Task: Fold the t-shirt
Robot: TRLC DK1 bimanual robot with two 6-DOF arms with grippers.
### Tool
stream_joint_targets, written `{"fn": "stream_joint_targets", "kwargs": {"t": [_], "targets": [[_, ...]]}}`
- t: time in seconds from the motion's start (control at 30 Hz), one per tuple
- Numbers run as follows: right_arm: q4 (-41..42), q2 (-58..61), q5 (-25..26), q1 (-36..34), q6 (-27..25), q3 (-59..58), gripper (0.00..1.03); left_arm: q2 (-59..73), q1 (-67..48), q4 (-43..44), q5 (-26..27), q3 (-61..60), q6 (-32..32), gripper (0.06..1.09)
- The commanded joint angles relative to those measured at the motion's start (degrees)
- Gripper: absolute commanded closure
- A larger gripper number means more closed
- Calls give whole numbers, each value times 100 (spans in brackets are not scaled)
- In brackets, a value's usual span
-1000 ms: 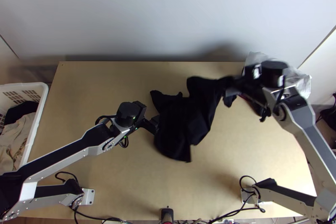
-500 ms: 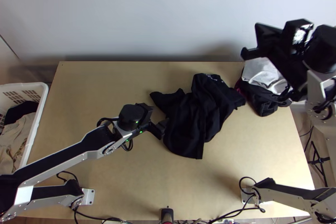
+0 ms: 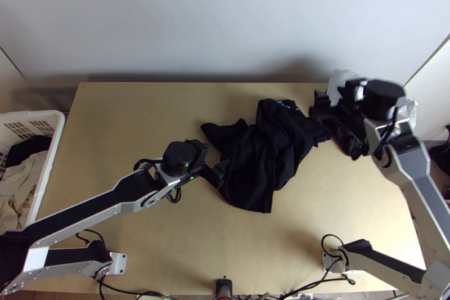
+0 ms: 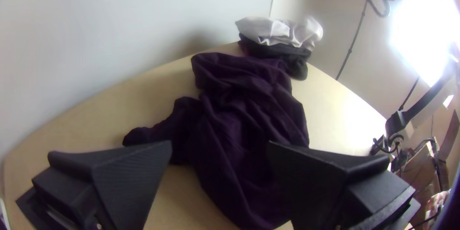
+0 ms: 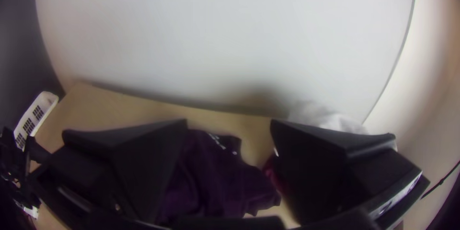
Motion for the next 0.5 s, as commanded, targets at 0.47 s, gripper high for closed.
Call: {"fn": "stream_joint_targets", "kwargs": {"t": [0.47], "targets": [[1434, 2098, -646, -1740, -358, -2288, 10, -4, 395, 213, -92, -544, 12, 12]]}}
